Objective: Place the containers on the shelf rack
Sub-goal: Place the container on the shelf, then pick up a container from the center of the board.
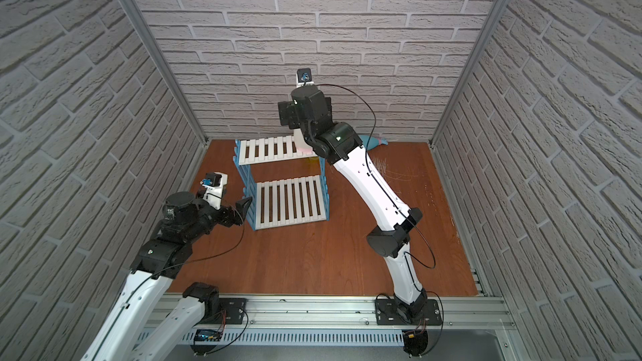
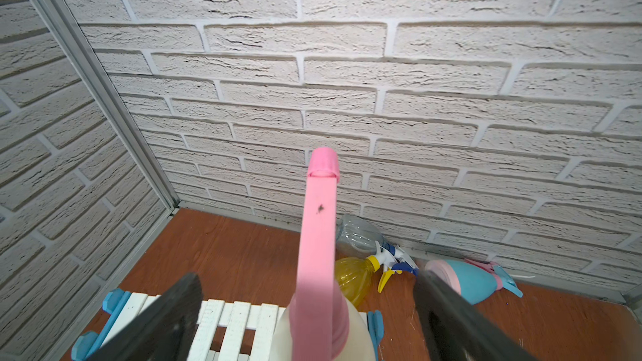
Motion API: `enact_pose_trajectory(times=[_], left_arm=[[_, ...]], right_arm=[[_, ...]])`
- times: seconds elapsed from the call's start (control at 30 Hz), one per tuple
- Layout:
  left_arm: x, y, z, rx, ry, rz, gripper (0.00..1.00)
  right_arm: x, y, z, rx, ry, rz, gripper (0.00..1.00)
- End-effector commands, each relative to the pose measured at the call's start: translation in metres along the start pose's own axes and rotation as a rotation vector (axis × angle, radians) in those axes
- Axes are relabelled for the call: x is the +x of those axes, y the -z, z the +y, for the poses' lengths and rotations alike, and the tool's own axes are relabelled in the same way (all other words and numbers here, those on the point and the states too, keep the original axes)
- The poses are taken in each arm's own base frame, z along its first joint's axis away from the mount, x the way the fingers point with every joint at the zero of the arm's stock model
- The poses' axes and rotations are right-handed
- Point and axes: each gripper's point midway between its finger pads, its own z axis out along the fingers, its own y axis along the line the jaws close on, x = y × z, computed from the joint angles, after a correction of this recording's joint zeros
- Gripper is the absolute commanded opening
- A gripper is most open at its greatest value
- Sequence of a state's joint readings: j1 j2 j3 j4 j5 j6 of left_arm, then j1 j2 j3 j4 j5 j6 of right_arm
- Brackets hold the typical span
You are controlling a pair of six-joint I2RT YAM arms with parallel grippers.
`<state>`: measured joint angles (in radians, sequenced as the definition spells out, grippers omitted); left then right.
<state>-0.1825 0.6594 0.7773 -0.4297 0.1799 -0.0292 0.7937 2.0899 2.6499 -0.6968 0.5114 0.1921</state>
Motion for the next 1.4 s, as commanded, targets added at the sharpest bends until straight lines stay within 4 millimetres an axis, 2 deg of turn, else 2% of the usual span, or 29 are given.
enact_pose_trajectory(times=[0.0, 0.13, 0.27, 0.4, 0.47, 0.57, 0.67, 0.8, 0.87, 0.93, 1.13, 1.27, 1.33, 1.37], left_arm=[[-0.007, 0.0, -0.001, 0.004, 0.009, -0.041, 0.98], [-0.01, 0.004, -0.001, 0.003, 0.008, -0.064, 0.98], [-0.013, 0.01, -0.001, -0.007, 0.003, -0.099, 0.98], [-0.016, 0.016, 0.002, -0.026, -0.001, -0.13, 0.98], [-0.016, 0.019, 0.004, -0.043, -0.004, -0.141, 0.98], [-0.017, 0.023, 0.01, -0.079, -0.004, -0.162, 0.98], [-0.02, 0.031, 0.016, -0.119, -0.007, -0.189, 0.98], [-0.022, 0.042, 0.023, -0.174, -0.01, -0.217, 0.98], [-0.02, 0.044, 0.025, -0.187, -0.004, -0.22, 0.98], [-0.017, 0.047, 0.027, -0.198, 0.007, -0.227, 0.98], [-0.011, 0.049, 0.031, -0.222, 0.027, -0.219, 0.98], [-0.007, 0.051, 0.037, -0.259, 0.037, -0.207, 0.98], [-0.006, 0.052, 0.038, -0.265, 0.037, -0.209, 0.98], [-0.006, 0.052, 0.038, -0.267, 0.036, -0.208, 0.98]], right_arm=[[-0.031, 0.023, 0.001, -0.06, -0.057, -0.067, 0.99], [-0.056, 0.054, 0.001, -0.143, -0.082, -0.113, 0.99], [-0.069, 0.085, 0.001, -0.229, -0.103, -0.135, 0.99], [-0.079, 0.126, -0.012, -0.28, -0.129, -0.16, 0.99], [-0.082, 0.146, -0.027, -0.265, -0.145, -0.187, 0.99], [-0.072, 0.165, -0.059, -0.18, -0.167, -0.214, 0.99], [-0.053, 0.167, -0.103, -0.055, -0.247, -0.214, 0.99], [0.007, 0.132, -0.173, 0.142, -0.384, -0.132, 0.99], [0.034, 0.109, -0.196, 0.201, -0.45, -0.081, 0.99], [0.067, 0.077, -0.218, 0.252, -0.521, -0.005, 0.99], [0.151, -0.016, -0.263, 0.384, -0.682, 0.174, 0.99], [0.192, -0.071, -0.278, 0.423, -0.703, 0.266, 0.99], [0.204, -0.091, -0.285, 0.456, -0.688, 0.298, 0.99], [0.225, -0.106, -0.288, 0.478, -0.675, 0.339, 0.99]])
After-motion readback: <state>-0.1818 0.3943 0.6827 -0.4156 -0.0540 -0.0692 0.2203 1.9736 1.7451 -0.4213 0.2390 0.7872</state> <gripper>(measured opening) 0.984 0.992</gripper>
